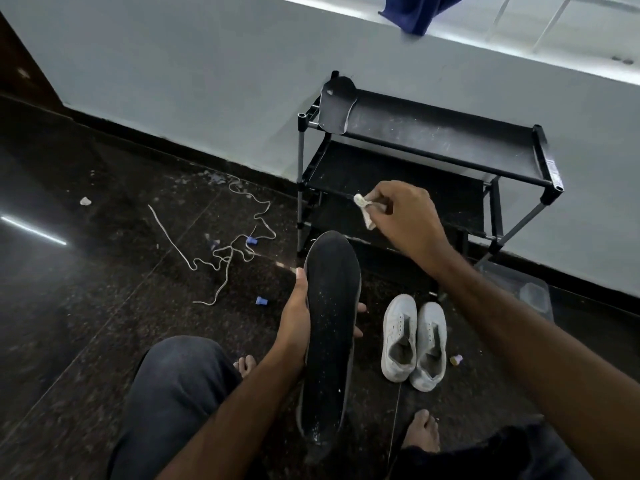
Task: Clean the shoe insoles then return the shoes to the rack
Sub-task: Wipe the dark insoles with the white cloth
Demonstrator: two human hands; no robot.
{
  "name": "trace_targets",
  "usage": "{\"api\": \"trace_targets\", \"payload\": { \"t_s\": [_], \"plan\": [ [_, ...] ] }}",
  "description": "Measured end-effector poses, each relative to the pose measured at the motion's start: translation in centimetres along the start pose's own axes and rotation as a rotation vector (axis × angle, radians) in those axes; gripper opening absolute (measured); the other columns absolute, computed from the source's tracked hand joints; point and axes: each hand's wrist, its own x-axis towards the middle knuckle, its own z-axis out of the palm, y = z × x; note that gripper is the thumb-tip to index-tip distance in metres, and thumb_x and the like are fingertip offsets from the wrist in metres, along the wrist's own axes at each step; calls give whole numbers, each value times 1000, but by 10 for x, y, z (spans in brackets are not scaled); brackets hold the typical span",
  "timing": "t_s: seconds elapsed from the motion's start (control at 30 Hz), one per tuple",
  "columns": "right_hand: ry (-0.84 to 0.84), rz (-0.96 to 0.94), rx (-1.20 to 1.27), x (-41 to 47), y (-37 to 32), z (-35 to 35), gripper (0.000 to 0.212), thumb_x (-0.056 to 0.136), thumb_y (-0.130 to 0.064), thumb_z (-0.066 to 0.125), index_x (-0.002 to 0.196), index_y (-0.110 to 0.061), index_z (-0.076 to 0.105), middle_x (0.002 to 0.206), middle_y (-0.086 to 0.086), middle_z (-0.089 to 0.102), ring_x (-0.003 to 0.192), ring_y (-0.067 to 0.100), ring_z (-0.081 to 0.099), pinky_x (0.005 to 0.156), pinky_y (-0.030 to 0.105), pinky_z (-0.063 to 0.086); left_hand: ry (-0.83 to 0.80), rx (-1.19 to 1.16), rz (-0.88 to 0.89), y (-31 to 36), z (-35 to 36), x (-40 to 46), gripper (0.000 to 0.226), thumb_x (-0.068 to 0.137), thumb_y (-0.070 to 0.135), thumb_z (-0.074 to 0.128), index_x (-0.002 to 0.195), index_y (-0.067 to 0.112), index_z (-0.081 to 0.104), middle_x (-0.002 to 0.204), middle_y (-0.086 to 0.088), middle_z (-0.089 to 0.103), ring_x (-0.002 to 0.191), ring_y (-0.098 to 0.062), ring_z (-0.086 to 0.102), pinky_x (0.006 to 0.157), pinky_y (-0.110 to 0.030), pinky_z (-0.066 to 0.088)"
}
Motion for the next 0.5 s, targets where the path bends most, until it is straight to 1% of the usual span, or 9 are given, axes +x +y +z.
{"api": "trace_targets", "payload": {
  "t_s": [0.07,0.13,0.17,0.2,0.23,0.3,0.37,0.43,0.5],
  "plan": [
    [-136,-167,49,-20,-22,2,11,94,-19,63,100,-23,70,94,-10,65,85,3,59,77,23,50,-8,4,14,1,3,0,87,101,64,13,111,1,72,92,-28,74,55,-33,69,54,-32,58],
    [-330,-422,-96,-47,-40,13,11,93,-21,63,102,-25,69,95,-10,64,88,6,59,79,24,49,21,31,29,-1,7,0,84,102,63,17,108,2,73,88,-28,74,57,-34,70,54,-33,60],
    [-375,-556,-198,-56,-42,21,10,92,-21,64,101,-24,69,94,-9,64,86,9,59,76,25,47,39,25,23,-3,7,0,81,102,63,21,110,1,72,88,-28,74,60,-34,72,54,-34,60],
    [-387,-636,-255,-59,-38,28,10,91,-20,65,99,-24,69,92,-8,63,84,10,58,73,24,45,61,20,17,-3,7,0,79,102,63,23,114,0,70,88,-29,74,62,-35,73,53,-35,60],
    [-379,-646,-280,-55,-35,30,10,91,-19,65,98,-24,68,90,-7,62,82,11,57,71,24,42,71,18,14,-4,6,0,80,102,62,24,117,-2,69,90,-29,74,64,-35,73,53,-36,60],
    [-328,-506,-325,-36,-23,30,11,94,-18,61,98,-23,69,90,-4,63,84,14,59,72,28,43,59,15,6,-2,4,-1,83,102,63,18,116,0,70,96,-30,74,65,-35,73,55,-39,61],
    [-233,-285,-369,-18,-13,17,11,95,-19,58,96,-20,69,91,-1,63,87,19,62,76,33,45,25,0,-8,-2,3,-1,86,101,64,15,110,2,72,96,-29,74,61,-34,71,58,-37,61],
    [-98,-115,-274,-13,-11,3,9,94,-19,61,97,-20,69,91,-3,63,85,15,60,76,31,48,-1,-7,0,-1,3,0,86,102,63,12,111,1,71,92,-27,75,56,-34,70,56,-35,61],
    [-28,-108,-179,-21,-24,1,9,93,-21,63,101,-23,68,93,-8,63,86,9,57,77,27,47,-1,-13,17,1,4,1,85,102,62,12,111,1,70,87,-24,76,54,-33,70,53,-33,60]
  ]
}}
